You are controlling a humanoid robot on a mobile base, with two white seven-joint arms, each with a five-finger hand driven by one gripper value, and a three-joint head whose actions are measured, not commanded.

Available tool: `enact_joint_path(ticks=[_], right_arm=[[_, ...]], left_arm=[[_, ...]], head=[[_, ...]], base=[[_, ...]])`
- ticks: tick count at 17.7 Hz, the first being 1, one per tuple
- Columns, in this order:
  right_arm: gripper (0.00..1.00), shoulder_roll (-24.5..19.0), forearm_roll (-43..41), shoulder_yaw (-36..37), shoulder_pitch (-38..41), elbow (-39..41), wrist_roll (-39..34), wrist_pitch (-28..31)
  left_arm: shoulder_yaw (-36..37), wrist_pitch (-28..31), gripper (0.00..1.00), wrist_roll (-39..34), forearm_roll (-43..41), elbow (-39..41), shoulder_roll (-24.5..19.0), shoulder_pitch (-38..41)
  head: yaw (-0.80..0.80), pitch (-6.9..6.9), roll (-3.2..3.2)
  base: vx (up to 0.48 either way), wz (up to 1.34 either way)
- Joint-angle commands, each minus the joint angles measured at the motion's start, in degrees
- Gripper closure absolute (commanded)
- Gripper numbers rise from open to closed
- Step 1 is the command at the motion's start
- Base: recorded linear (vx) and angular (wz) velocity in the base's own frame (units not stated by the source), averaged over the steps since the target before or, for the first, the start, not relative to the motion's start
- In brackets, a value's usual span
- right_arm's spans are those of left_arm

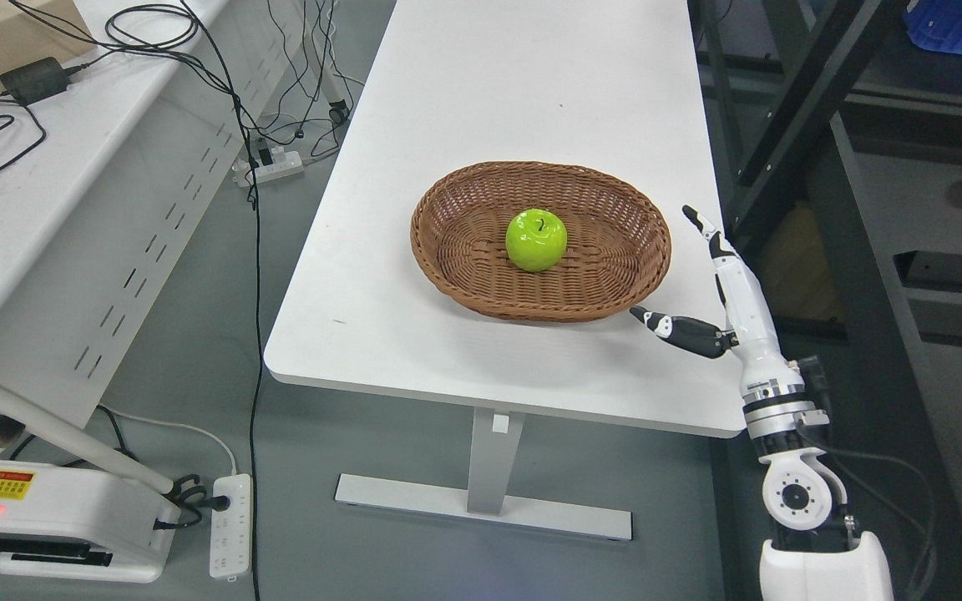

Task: Place green apple on left shelf middle layer
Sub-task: 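Reach the right hand into the basket and close it around the green apple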

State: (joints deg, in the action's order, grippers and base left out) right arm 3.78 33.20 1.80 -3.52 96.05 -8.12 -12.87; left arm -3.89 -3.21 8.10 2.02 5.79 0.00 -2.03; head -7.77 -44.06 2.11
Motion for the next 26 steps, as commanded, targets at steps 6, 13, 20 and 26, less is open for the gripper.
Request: enact_joint_path(ticks=[6,13,20,26], right_arm=[[0.00,-1.7,0.6,-9.6,-10.3,-7.3,-7.2,1.4],[0.00,-2.2,7.8,-12.8,-20.4,-22.5,-7.3,2.1],[0.00,-2.5,12.8,-18.4,-25.9,-35.3,-7.3,2.1],[0.00,-2.8,12.9,-19.6,-28.6,-41.1,-7.3,2.1]], left_arm=[[0.1,0.0,0.00,0.0,0.0,0.0,-1.0,0.0],[0.1,0.0,0.00,0.0,0.0,-0.1,-1.0,0.0],[0.1,0.0,0.00,0.0,0.0,0.0,-1.0,0.0],[0.1,0.0,0.00,0.0,0.0,0.0,-1.0,0.0]], head=[[0.00,0.00,0.00],[0.00,0.00,0.00],[0.00,0.00,0.00],[0.00,0.00,0.00]], base=[[0.075,-0.02],[0.002,0.00],[0.000,0.00],[0.000,0.00]])
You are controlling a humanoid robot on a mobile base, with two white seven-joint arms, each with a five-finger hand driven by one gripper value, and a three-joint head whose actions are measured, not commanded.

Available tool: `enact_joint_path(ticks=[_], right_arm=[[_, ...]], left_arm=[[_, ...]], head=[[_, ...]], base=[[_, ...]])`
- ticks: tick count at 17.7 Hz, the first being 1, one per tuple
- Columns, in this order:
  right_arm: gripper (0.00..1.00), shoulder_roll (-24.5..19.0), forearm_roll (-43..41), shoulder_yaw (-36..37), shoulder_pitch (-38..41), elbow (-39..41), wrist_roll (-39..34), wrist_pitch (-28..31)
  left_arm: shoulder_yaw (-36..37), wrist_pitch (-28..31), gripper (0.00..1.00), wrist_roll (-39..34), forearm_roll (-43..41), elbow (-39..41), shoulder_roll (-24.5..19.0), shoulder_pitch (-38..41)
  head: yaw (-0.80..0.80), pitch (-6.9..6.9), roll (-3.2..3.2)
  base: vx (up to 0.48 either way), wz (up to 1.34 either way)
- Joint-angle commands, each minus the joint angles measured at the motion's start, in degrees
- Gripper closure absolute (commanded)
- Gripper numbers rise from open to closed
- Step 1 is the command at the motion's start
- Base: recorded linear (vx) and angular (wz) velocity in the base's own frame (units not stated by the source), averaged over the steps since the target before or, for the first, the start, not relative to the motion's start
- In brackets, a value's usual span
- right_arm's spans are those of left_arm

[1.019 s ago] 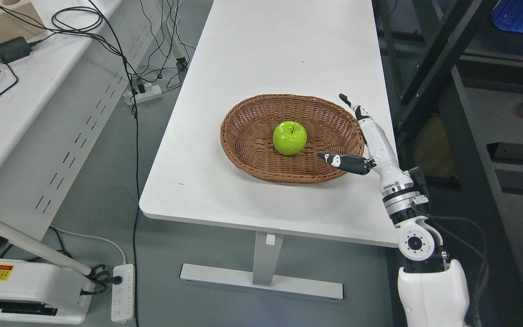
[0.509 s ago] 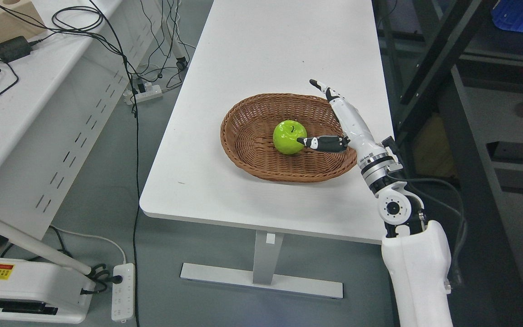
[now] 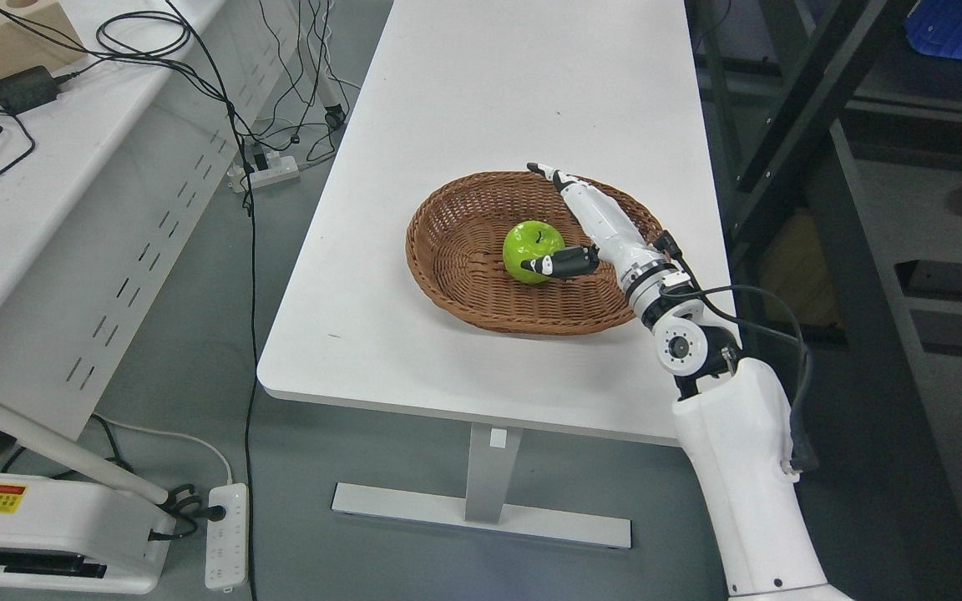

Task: Place green apple on left shelf middle layer
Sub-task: 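Reach the right hand into the basket and close it around the green apple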

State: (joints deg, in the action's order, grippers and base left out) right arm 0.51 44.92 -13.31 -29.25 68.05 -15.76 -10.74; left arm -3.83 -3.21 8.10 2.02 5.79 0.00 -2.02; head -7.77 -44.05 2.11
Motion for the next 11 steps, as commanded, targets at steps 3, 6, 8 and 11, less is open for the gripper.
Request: enact_joint_path(ticks=[3,6,8,11], right_arm=[[0.00,0.5,1.2,-6.3,-2.7,-14.3,0.5,0.5],[0.00,0.5,1.3,-6.4,-3.0,-15.4,0.8,1.6],[0.02,0.5,1.3,-6.2,-3.0,-15.4,0.9,1.8],[0.12,0.5,1.3,-5.7,-3.2,-15.3,3.4,3.7]], left_arm=[[0.1,0.0,0.00,0.0,0.0,0.0,-1.0,0.0],[0.1,0.0,0.00,0.0,0.0,0.0,-1.0,0.0],[0.1,0.0,0.00,0.0,0.0,0.0,-1.0,0.0],[0.1,0.0,0.00,0.0,0.0,-0.1,-1.0,0.0]], head=[[0.00,0.00,0.00],[0.00,0.00,0.00],[0.00,0.00,0.00],[0.00,0.00,0.00]], base=[[0.000,0.00],[0.000,0.00],[0.000,0.00],[0.000,0.00]])
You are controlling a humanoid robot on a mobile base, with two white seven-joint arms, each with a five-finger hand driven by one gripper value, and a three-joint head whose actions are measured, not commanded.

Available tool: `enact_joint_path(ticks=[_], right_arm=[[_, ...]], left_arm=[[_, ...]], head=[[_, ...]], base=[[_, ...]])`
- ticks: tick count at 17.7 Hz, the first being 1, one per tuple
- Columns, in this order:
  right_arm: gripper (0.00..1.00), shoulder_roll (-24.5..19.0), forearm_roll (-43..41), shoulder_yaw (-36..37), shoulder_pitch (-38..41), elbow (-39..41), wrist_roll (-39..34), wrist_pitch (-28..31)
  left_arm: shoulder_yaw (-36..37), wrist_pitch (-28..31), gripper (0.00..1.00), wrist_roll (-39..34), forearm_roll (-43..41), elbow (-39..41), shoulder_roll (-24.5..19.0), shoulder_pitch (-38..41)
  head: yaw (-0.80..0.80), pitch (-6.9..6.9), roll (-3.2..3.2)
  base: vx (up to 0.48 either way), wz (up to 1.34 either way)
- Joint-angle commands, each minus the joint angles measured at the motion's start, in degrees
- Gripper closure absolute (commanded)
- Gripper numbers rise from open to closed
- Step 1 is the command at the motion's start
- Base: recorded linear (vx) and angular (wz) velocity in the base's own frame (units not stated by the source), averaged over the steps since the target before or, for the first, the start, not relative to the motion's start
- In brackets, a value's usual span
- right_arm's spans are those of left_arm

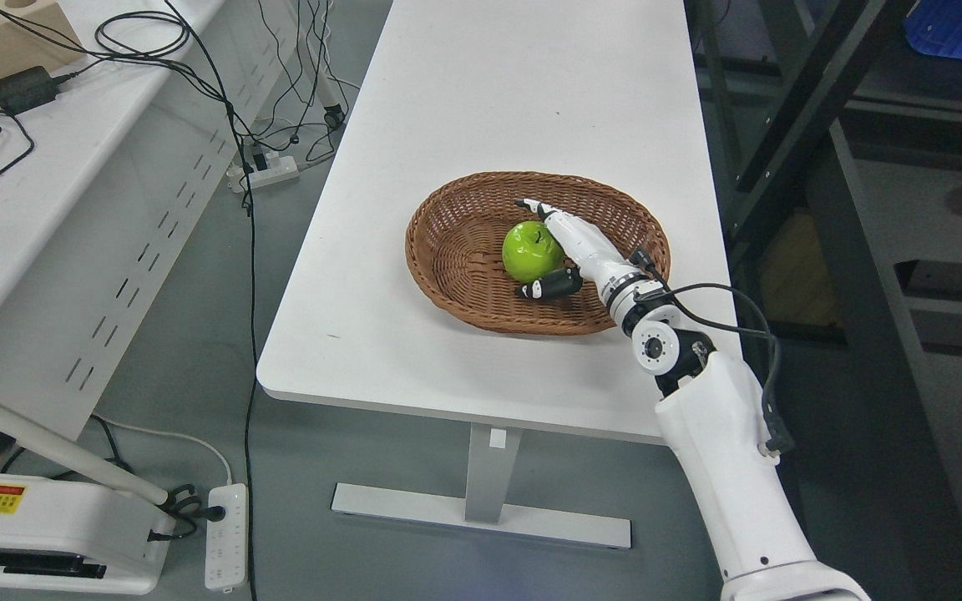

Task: Place green apple on left shelf middle layer
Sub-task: 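Reach the right hand into the basket and close it around the green apple, then lift the green apple out of the basket with the right hand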

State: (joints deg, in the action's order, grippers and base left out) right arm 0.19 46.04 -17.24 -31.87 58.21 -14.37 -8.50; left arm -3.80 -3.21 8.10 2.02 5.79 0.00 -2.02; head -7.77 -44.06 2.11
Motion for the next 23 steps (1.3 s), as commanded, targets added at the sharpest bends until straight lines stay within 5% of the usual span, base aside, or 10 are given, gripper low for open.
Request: enact_joint_path(ticks=[1,6,8,9,13,17,23], right_arm=[[0.20,0.8,0.2,-1.7,-0.8,-5.5,4.5,2.1],[0.61,0.8,-0.1,1.2,-0.9,-4.5,8.4,2.0],[0.93,0.8,-0.2,1.6,-0.4,-2.5,8.6,1.7],[0.99,0.9,-0.1,2.0,0.0,-1.1,9.0,1.7],[0.97,2.4,-0.3,4.4,6.4,11.3,11.0,1.7],[0.98,5.3,-0.8,8.4,15.8,24.4,27.3,1.7],[0.99,5.7,-5.7,15.7,24.7,35.8,28.8,1.7]], left_arm=[[0.0,0.0,0.00,0.0,0.0,0.0,-1.0,0.0],[0.0,0.0,0.00,0.0,0.0,0.0,-1.0,0.0],[0.0,0.0,0.00,0.0,0.0,0.0,-1.0,0.0],[0.0,0.0,0.00,0.0,0.0,-0.1,-1.0,0.0],[0.0,0.0,0.00,0.0,0.0,0.0,-1.0,0.0],[-0.2,0.0,0.00,0.0,0.0,0.0,-1.0,0.0],[0.0,0.0,0.00,0.0,0.0,0.0,-1.0,0.0]], head=[[0.00,0.00,0.00],[0.00,0.00,0.00],[0.00,0.00,0.00],[0.00,0.00,0.00],[0.00,0.00,0.00],[0.00,0.00,0.00],[0.00,0.00,0.00]], base=[[0.000,0.00],[0.000,0.00],[0.000,0.00],[0.000,0.00],[0.000,0.00],[0.000,0.00],[0.000,0.00]])
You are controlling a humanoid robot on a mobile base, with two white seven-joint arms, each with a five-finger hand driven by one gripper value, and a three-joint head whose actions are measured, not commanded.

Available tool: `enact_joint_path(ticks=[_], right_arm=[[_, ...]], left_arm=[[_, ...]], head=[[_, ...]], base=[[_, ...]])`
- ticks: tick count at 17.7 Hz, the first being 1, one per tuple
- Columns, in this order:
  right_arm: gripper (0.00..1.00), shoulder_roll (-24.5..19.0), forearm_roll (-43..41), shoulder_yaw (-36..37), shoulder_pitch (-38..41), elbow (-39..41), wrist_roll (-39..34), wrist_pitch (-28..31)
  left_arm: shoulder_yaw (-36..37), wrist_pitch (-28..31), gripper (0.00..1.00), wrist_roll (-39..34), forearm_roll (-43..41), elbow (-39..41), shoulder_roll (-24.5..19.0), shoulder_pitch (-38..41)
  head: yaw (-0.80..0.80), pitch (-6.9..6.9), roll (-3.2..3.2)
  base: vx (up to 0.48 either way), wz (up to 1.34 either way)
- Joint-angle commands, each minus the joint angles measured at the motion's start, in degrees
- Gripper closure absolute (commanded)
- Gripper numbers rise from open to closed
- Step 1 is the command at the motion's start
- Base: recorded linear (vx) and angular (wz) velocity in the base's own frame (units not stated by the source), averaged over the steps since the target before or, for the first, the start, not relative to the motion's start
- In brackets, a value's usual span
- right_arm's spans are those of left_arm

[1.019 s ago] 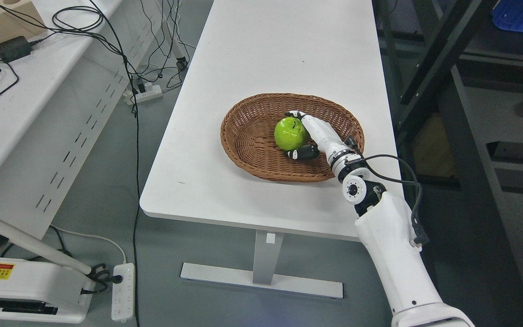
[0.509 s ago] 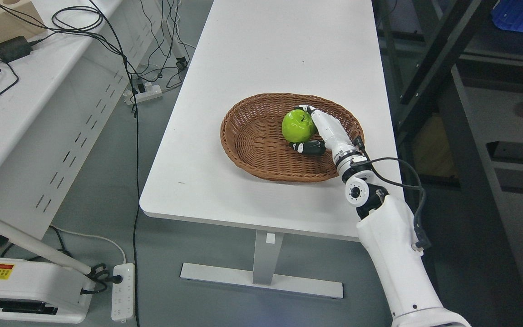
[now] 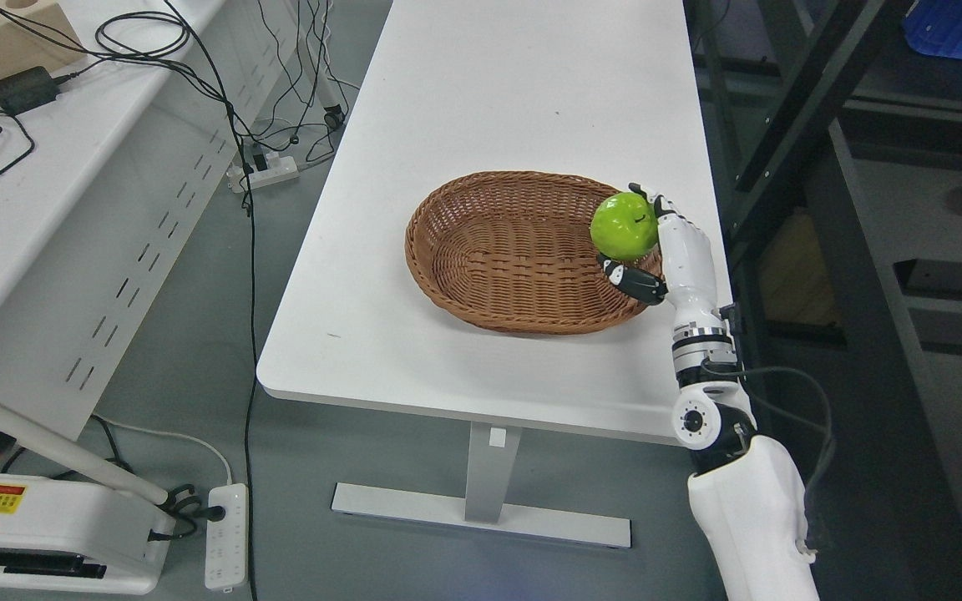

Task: Place green apple on left shelf middle layer
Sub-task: 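Lift the green apple out of the basket with the right hand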

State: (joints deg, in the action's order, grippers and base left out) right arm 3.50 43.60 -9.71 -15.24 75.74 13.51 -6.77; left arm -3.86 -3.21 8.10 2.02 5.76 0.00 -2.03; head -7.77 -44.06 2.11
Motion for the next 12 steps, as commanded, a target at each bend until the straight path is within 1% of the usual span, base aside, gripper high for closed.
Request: enact_joint_path(ticks=[1,4,7,12], right_arm=[[0.99,2.4,-3.5,8.4,10.1,18.7,0.9,-0.6],[0.99,1.7,-3.5,8.5,14.0,20.8,1.0,-3.3],[0.99,-0.1,-4.0,10.2,17.1,22.1,1.1,-3.5],[0.99,-0.2,-4.7,10.5,17.1,22.3,1.1,-3.8]], left_arm=[[0.1,0.0,0.00,0.0,0.0,0.0,-1.0,0.0],[-0.1,0.0,0.00,0.0,0.0,0.0,-1.0,0.0],[-0.1,0.0,0.00,0.0,0.0,0.0,-1.0,0.0],[-0.1,0.0,0.00,0.0,0.0,0.0,-1.0,0.0]], head=[[0.00,0.00,0.00],[0.00,0.00,0.00],[0.00,0.00,0.00],[0.00,0.00,0.00]], base=[[0.000,0.00],[0.000,0.00],[0.000,0.00],[0.000,0.00]])
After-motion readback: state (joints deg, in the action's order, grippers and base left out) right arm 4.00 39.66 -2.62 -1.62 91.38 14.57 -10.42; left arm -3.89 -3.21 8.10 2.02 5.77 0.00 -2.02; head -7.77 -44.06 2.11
